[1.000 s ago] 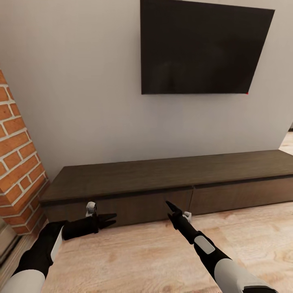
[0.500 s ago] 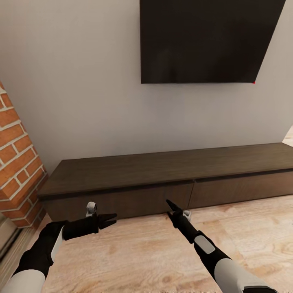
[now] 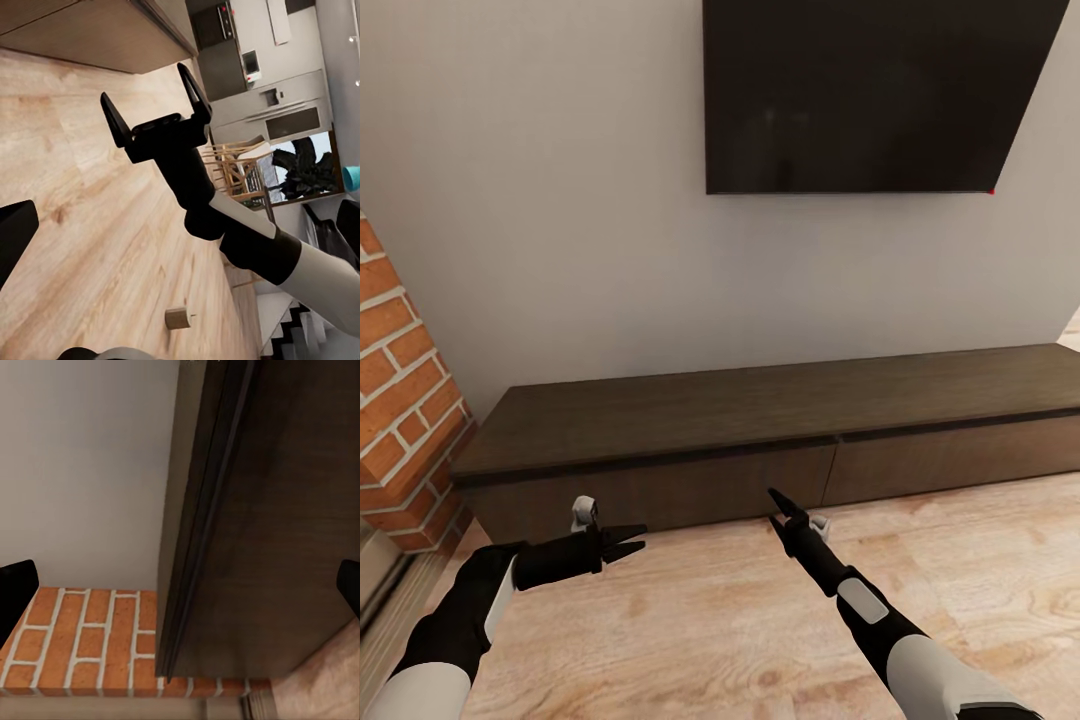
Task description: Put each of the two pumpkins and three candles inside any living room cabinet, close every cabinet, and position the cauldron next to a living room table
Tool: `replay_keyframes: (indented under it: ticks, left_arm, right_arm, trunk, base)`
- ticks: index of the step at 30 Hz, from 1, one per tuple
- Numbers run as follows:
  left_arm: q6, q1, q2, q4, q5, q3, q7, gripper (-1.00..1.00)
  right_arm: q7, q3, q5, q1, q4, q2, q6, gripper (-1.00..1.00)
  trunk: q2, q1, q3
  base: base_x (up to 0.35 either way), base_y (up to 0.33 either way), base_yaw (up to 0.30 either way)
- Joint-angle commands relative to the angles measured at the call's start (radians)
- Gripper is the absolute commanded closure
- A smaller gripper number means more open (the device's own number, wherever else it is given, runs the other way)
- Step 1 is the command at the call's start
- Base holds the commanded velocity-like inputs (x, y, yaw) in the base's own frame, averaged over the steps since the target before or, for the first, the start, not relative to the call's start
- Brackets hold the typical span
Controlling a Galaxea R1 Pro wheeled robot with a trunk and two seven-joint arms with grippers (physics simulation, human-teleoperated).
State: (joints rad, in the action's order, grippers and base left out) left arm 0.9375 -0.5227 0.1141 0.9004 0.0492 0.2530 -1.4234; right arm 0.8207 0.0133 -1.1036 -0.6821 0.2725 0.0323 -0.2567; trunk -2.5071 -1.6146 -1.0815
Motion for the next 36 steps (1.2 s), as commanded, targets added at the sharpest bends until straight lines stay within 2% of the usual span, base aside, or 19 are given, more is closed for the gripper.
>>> replay_keyframes:
  ticks: [1, 16, 36]
  left_arm:
    - [0.01, 0.0, 0.0, 0.0, 0.001, 0.0, -0.002, -1.0]
    - [0.01, 0.0, -0.002, 0.0, 0.001, 0.0, -0.002, -1.0]
    - [0.01, 0.0, 0.002, 0.0, 0.005, 0.0, -0.003, -1.0]
  right_arm:
    - [0.001, 0.002, -0.01, 0.0, 0.0, 0.0, -0.009, -1.0]
    - [-0.034, 0.002, -0.01, 0.0, 0.006, 0.0, -0.008, -1.0]
    - [-0.023, 0.001, -0.016, 0.0, 0.007, 0.0, -0.019, -1.0]
  trunk:
    - [0.0, 0.0, -0.001]
    - [0.0, 0.0, -0.001]
    - [0.0, 0.0, -0.001]
  base:
    - [0.0, 0.0, 0.0]
    - [0.0, 0.0, 0.0]
    - [0.024, 0.0, 0.0]
